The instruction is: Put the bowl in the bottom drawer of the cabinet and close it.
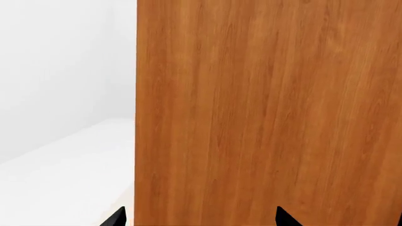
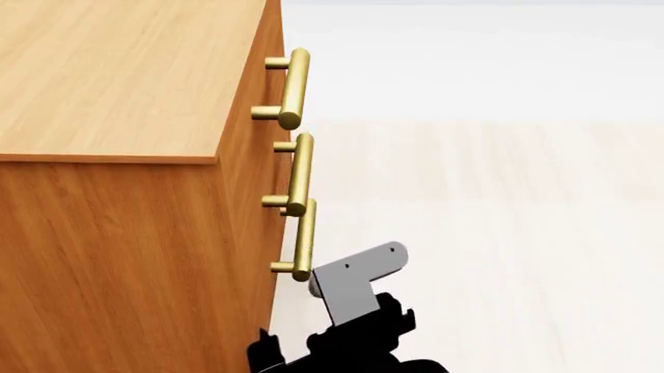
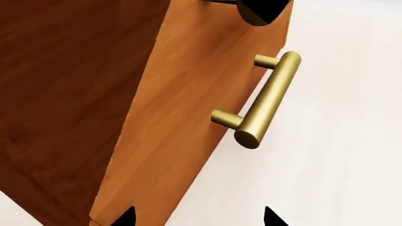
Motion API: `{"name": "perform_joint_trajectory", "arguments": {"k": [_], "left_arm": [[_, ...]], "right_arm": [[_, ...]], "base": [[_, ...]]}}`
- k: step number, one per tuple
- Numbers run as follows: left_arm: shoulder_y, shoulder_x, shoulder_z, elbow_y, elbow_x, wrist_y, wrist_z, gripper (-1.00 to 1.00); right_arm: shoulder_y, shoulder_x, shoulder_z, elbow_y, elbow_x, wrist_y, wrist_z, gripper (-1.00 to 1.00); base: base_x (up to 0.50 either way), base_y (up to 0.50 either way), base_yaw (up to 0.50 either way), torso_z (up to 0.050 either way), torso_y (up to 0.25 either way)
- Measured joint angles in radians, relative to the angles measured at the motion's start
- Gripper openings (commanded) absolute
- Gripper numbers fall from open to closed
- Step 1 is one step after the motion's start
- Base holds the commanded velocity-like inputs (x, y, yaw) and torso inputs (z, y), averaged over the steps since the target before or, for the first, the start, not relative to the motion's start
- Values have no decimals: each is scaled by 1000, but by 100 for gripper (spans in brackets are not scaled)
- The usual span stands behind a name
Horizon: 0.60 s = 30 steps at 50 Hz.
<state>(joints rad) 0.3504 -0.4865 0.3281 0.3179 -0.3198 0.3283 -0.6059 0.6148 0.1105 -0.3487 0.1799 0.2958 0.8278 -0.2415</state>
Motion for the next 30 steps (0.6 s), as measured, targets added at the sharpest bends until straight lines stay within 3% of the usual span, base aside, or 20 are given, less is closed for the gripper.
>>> {"name": "perform_joint_trajectory", "arguments": {"k": [8, 30], "left_arm": [[-2, 1, 1, -5, 0, 1, -1, 100], [6, -7, 13, 13, 28, -7, -4, 100]], "right_arm": [[-3, 22, 13, -7, 46, 9, -25, 100], [-89, 108, 127, -210, 11, 18, 190, 100]], "base": [[0, 0, 0, 0, 0], [0, 0, 0, 0, 0]]}}
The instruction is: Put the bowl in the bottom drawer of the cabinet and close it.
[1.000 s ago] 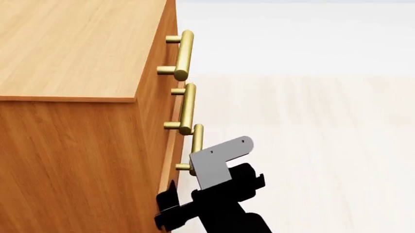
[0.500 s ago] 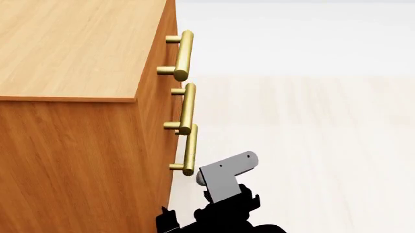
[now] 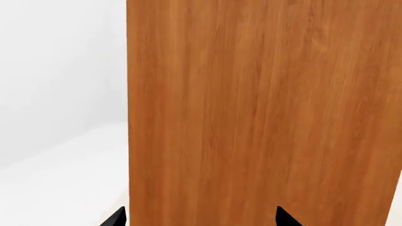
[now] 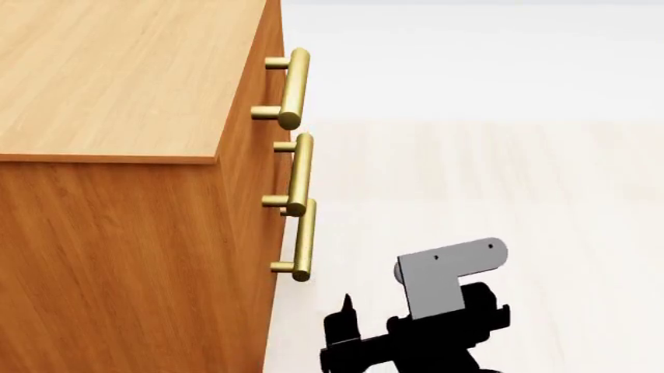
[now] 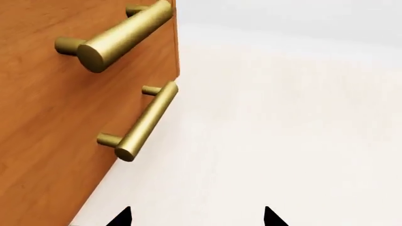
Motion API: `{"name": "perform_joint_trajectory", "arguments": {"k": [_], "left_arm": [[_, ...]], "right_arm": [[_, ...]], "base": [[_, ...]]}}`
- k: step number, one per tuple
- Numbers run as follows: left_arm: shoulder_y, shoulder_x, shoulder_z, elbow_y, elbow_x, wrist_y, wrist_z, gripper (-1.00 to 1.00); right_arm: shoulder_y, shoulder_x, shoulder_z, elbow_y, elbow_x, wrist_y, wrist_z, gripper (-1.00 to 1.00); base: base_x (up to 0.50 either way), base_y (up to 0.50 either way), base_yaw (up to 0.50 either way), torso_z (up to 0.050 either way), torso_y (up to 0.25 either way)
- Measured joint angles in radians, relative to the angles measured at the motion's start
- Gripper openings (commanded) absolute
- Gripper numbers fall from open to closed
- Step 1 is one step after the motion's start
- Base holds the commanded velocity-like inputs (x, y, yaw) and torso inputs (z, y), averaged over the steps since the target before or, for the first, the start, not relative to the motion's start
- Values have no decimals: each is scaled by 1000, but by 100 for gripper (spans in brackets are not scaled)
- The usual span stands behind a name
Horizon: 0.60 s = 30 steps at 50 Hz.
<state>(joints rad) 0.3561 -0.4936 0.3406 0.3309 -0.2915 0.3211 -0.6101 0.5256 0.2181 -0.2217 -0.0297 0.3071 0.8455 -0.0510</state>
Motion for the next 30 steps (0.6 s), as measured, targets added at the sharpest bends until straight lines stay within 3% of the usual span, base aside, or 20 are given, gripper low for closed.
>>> {"name": "perform_joint_trajectory", "arguments": {"k": [30], "left_arm": [[104, -120, -11, 344, 88, -59, -27, 100]], "right_arm": [[-12, 100, 293, -509, 167, 350, 131, 100]], "base": [[0, 0, 0, 0, 0]]}}
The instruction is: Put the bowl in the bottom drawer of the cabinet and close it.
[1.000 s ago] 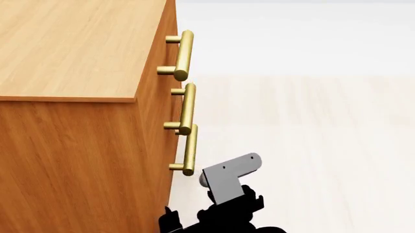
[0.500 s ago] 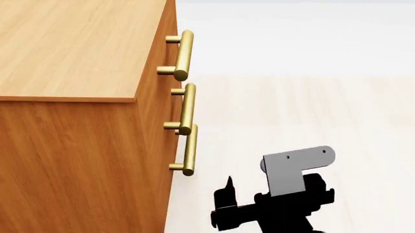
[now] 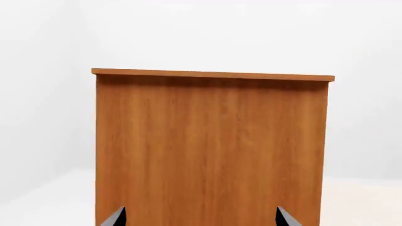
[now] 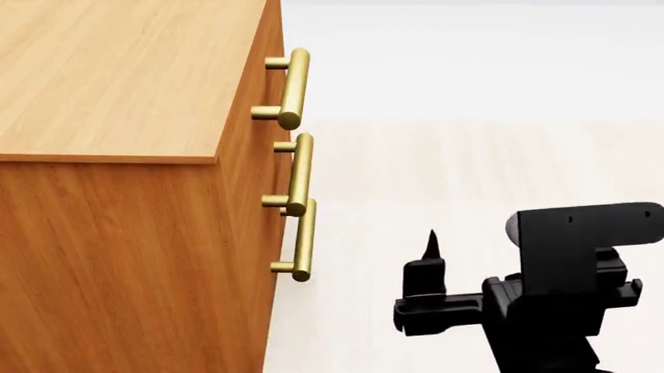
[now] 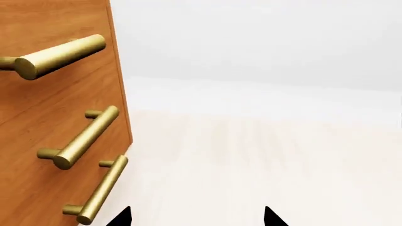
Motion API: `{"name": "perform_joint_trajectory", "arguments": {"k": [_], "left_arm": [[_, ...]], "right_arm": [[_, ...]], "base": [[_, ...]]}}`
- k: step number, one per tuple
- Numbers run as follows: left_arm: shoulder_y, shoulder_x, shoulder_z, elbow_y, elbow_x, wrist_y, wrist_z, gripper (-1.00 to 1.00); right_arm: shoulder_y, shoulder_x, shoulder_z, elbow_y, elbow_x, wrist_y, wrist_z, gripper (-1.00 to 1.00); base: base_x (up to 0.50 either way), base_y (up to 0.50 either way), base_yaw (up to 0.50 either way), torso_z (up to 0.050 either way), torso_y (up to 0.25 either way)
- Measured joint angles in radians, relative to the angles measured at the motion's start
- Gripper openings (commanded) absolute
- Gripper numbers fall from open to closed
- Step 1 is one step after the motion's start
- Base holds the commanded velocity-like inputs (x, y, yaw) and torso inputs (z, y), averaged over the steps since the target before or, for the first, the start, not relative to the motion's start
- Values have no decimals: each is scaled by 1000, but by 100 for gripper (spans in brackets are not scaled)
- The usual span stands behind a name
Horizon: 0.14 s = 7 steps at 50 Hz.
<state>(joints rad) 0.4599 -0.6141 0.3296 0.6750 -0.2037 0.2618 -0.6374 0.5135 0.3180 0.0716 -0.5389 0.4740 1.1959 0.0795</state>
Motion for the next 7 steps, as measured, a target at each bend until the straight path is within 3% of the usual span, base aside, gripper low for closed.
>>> {"name": "perform_joint_trajectory", "arguments": {"k": [7], "left_arm": [[-32, -12, 0, 45, -8, -53, -1, 100]], "right_arm": [[4, 30, 2, -34, 9, 9, -8, 100]], "base": [[0, 0, 0, 0, 0]]}}
